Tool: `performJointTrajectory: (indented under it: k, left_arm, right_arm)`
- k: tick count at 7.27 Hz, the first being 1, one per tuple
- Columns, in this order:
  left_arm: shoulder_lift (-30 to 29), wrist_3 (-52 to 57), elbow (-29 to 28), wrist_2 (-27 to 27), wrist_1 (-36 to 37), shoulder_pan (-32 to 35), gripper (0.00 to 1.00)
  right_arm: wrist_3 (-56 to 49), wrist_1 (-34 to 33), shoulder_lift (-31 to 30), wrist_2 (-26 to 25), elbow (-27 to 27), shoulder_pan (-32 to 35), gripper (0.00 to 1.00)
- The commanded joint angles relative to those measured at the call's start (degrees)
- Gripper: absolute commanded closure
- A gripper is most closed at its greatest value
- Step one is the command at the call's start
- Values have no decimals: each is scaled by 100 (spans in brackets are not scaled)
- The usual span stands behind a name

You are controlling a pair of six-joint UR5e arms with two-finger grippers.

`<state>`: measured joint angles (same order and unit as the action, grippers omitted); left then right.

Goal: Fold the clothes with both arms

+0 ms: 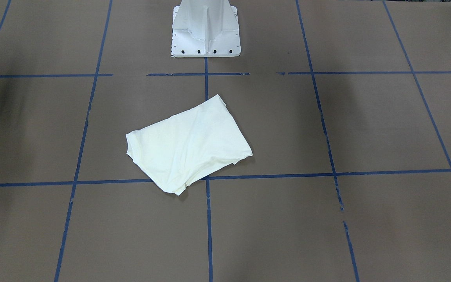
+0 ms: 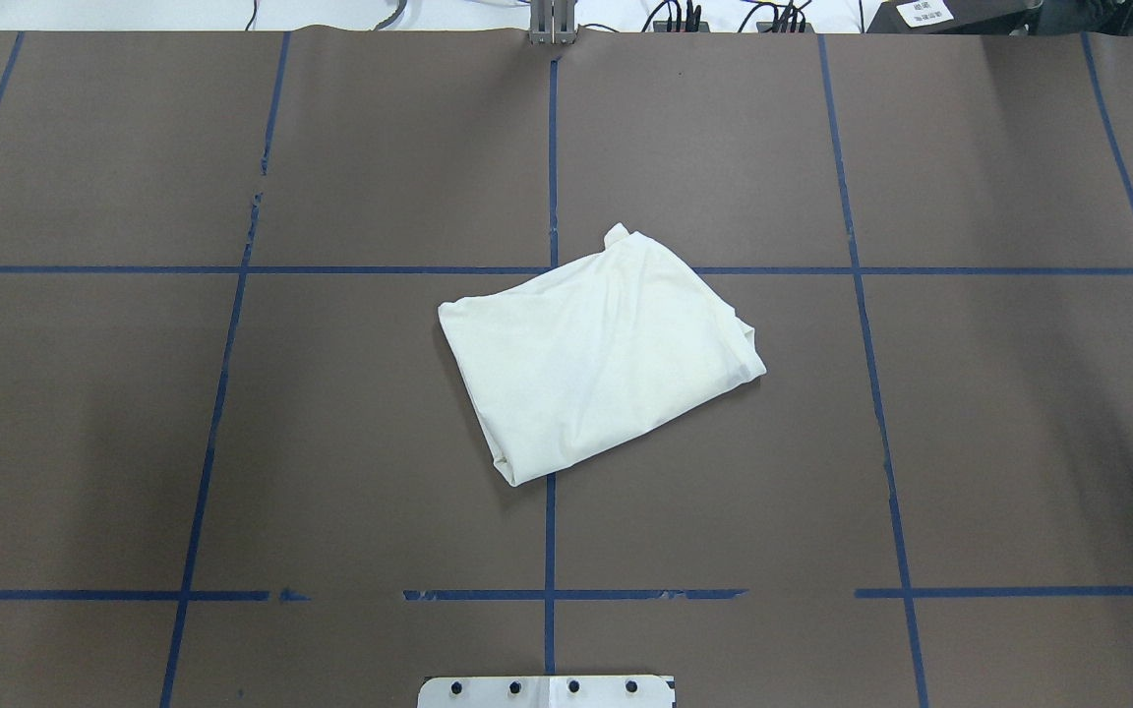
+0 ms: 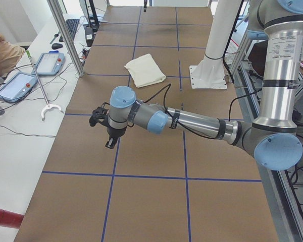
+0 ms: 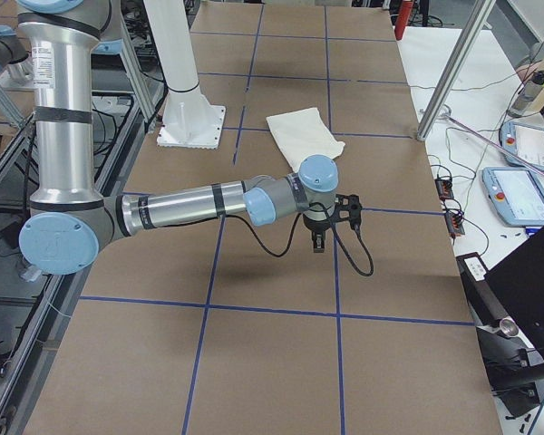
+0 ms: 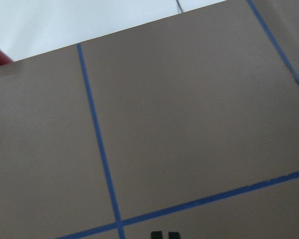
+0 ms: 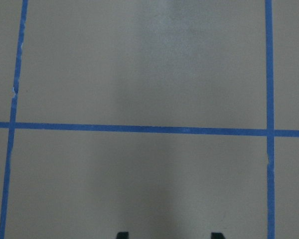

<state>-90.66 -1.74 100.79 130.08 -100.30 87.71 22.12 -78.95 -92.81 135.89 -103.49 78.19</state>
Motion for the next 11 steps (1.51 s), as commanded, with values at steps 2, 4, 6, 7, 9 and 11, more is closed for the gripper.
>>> performJointTrajectory:
  k: [2,4,6,7,9,11]
  left_arm:
    - [319,253,89,62,257,71,0]
    - [549,235,3,79,274,45,0]
    - [550,244,-33,953,257,27,0]
    - [550,261,-42,1063,4,10,0]
    - [558,261,-85,1064,-148,-26,0]
    - [585,262,-103,994,-427,-34,0]
  right_arm:
    - [-661,-1310,193,16,-467,204,0]
    - [-700,-1806,194,-19,-882,197,0]
    - [-1076,-1817,45,-352,-900,170,0]
    - [-1026,-1791,44,-414,-901,161,0]
    - [-903,-1764,79,-406,-892,153,0]
    - [-893,-1746,71,-336,-883,153,0]
